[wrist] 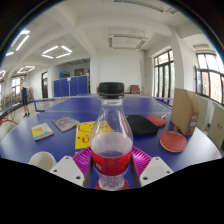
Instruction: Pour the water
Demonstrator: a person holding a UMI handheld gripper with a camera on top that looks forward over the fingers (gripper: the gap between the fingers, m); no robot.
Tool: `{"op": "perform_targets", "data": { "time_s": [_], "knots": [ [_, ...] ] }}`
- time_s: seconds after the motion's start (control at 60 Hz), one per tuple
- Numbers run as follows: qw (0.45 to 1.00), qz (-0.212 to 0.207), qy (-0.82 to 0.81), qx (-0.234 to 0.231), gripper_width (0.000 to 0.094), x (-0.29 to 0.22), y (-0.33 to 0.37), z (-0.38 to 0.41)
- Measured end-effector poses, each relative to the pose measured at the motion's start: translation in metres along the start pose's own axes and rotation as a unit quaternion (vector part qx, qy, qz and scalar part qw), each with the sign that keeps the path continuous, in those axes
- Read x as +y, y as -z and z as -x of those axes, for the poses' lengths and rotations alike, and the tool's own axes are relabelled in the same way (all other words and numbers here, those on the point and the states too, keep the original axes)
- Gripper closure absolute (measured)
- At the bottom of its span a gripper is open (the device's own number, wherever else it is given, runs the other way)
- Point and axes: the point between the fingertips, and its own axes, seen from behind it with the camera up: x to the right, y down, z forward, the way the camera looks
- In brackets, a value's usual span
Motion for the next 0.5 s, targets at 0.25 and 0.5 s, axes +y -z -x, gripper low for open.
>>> {"op": "perform_targets", "data": {
  "time_s": [0.25, 0.5],
  "knots": [
    [0.998, 0.043, 0.0, 0.045, 0.0084, -0.018, 0.076, -0.008],
    [0.996, 0.074, 0.016, 0.054, 0.0082, -0.02, 0.229, 0.027]
  ]
}}
